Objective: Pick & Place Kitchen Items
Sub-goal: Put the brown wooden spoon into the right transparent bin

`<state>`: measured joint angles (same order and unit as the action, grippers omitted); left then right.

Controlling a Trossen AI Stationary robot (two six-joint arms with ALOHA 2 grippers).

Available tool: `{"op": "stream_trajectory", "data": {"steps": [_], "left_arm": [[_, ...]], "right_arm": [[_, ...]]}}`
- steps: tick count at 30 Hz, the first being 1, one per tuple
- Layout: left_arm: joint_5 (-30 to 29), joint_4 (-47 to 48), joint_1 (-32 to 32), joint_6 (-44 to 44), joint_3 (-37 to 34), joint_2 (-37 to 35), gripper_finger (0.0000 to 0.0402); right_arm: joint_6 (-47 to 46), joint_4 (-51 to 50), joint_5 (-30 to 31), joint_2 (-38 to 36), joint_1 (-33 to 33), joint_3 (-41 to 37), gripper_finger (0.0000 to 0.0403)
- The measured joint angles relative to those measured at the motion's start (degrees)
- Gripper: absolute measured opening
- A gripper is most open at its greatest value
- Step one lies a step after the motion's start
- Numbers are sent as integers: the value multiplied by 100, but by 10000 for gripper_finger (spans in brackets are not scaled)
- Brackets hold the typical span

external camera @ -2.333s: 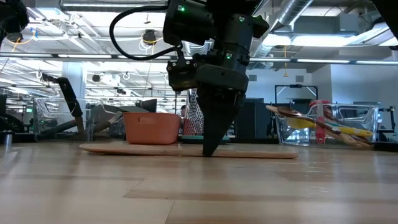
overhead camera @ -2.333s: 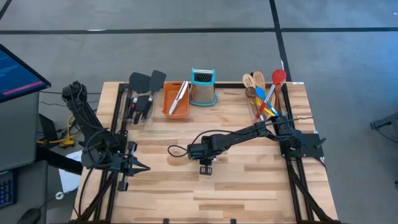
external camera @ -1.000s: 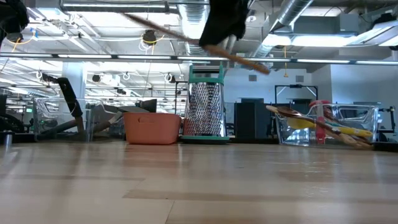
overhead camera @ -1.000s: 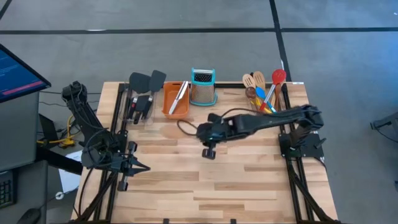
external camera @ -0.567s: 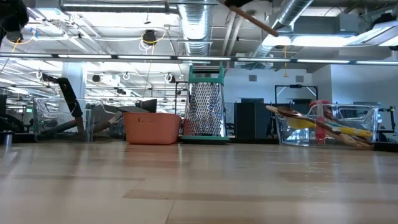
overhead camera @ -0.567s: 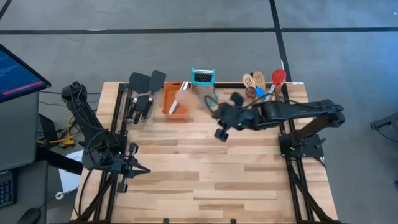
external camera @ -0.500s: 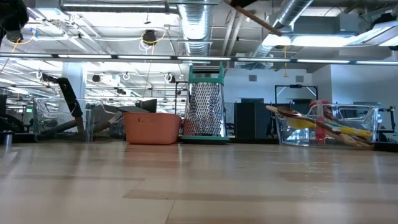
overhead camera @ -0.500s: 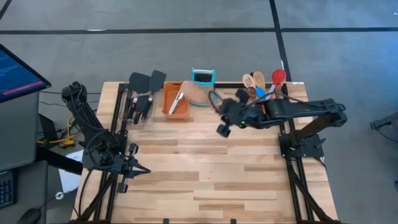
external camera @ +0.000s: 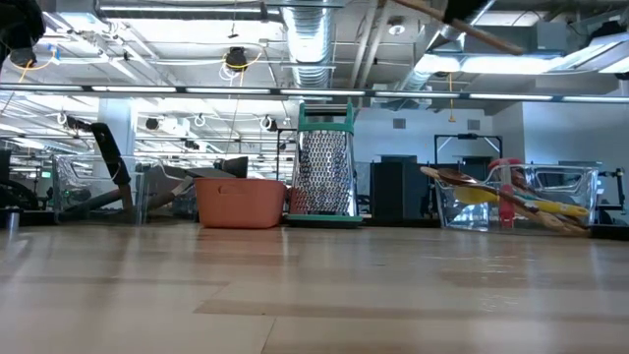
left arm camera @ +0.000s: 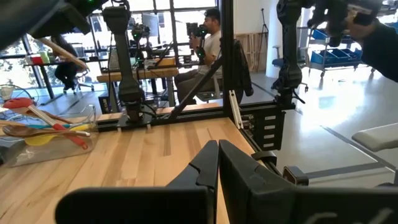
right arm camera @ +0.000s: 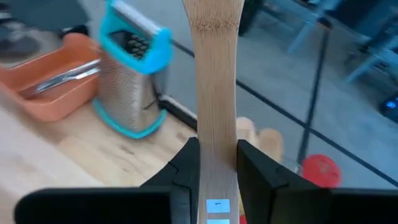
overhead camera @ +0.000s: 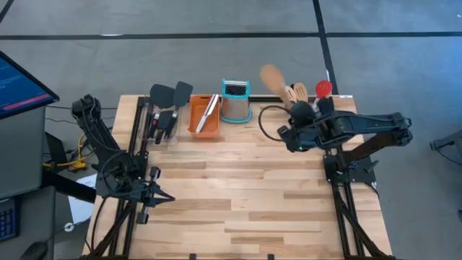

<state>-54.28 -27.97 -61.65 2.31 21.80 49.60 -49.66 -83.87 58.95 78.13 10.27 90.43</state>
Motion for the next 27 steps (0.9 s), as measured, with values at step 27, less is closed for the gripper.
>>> {"op": "stream_trajectory", "data": {"steps": [27], "left_arm": [[-17,-39,413,520,0,-11,2]], "right_arm": [[777,3141,-338,-2992,-1783,-4096,67]]}}
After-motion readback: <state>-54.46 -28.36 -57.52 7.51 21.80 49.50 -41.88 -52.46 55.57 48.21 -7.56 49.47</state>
